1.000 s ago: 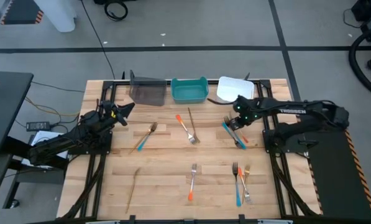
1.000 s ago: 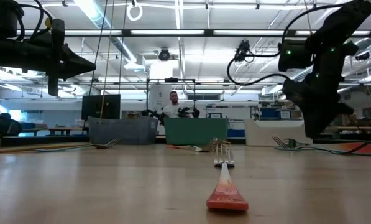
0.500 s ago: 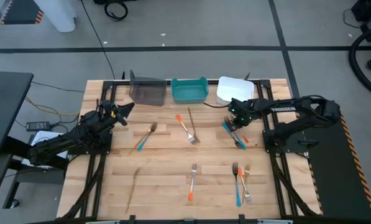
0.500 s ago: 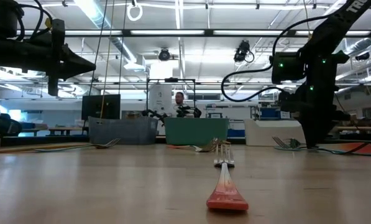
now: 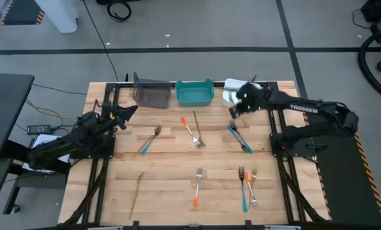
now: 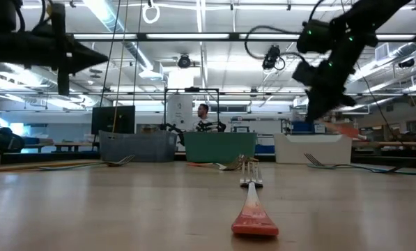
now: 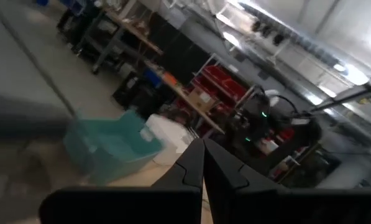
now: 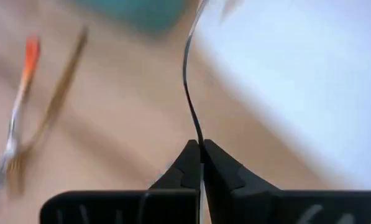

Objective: Sort silverware by color (type)
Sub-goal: Put the orange fork into the white bin, then put the blue fork into the black bin

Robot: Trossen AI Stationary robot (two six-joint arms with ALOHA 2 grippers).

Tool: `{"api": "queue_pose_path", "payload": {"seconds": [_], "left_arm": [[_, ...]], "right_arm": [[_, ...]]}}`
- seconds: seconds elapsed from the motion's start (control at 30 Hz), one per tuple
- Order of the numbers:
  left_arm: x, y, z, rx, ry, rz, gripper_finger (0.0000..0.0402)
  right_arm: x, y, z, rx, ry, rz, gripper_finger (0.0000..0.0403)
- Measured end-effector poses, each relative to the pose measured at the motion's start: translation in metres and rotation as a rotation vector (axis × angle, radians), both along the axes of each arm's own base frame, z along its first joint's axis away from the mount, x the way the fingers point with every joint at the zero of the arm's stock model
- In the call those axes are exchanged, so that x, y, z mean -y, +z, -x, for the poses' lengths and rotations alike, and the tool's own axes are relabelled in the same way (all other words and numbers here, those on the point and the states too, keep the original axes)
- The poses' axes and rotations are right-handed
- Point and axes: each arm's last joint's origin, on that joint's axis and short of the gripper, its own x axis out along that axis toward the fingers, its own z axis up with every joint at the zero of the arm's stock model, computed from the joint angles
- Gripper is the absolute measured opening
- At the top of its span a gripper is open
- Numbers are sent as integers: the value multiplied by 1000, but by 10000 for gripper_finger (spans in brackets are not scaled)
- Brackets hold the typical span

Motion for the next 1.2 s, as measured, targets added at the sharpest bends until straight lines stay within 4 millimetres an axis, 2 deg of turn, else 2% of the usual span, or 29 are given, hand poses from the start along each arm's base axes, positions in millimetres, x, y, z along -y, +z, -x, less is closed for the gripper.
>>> {"api": "queue_pose_path", "payload": {"seconds": [0.1, 0.2, 0.4, 0.57, 0.77, 0.9, 1.03, 1.2], "left_arm": [[-1, 13, -2, -48, -7, -46, 12], [-2, 23, -8, -129, -15, -83, 12], [-8, 25, -28, -307, -85, -42, 13], [-13, 21, -44, -406, -152, -10, 13], [-16, 9, -56, -491, -210, 36, 13], [-18, 6, -59, -512, -213, 45, 13], [-17, 5, -59, -507, -225, 66, 13], [-8, 2, -61, -503, -421, 132, 13]], "right_arm": [[19, 21, 2, -34, 0, 170, 8], [39, 31, 7, -74, 16, 296, 8], [69, 18, 20, -194, 73, 324, 10], [83, 2, 21, -243, 161, 271, 16], [89, -16, 17, -303, 191, 210, 54], [85, -20, 15, -335, 198, 189, 77], [80, -11, 15, -340, 135, 228, 89], [68, 10, 18, -282, 113, 299, 89]]}}
